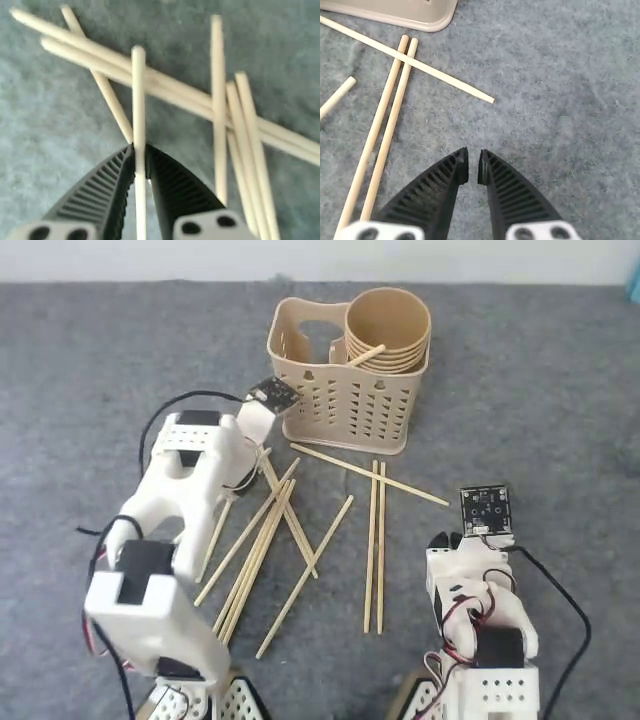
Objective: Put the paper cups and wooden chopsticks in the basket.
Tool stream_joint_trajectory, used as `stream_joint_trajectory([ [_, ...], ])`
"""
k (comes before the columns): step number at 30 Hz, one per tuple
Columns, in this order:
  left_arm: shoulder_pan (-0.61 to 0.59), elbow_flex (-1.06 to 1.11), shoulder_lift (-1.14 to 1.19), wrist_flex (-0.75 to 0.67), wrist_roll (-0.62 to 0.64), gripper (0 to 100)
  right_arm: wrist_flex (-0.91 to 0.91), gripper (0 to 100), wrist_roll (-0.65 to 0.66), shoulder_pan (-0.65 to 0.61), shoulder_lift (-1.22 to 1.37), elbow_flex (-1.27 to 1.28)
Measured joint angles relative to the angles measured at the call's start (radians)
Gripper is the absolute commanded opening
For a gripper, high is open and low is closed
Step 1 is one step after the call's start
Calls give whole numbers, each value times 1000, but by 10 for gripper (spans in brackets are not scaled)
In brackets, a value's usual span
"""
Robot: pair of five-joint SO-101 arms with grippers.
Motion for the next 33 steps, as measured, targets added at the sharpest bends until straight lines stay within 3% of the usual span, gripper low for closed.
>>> stream_joint_trajectory([
  [10, 0, 0, -241, 247, 0, 11, 0, 47, 0, 0, 0, 0],
  [16, 0, 0, -519, 242, 52, 12, 0, 47, 0, 0, 0, 0],
  [22, 0, 0, -842, 41, 387, 12, 0, 47, 0, 0, 0, 0],
  [27, 9, 40, -971, -227, 684, 12, 0, 47, 0, 0, 0, 0],
  [33, 110, 109, -985, -634, 815, 11, 0, 47, 0, 0, 0, 0],
])
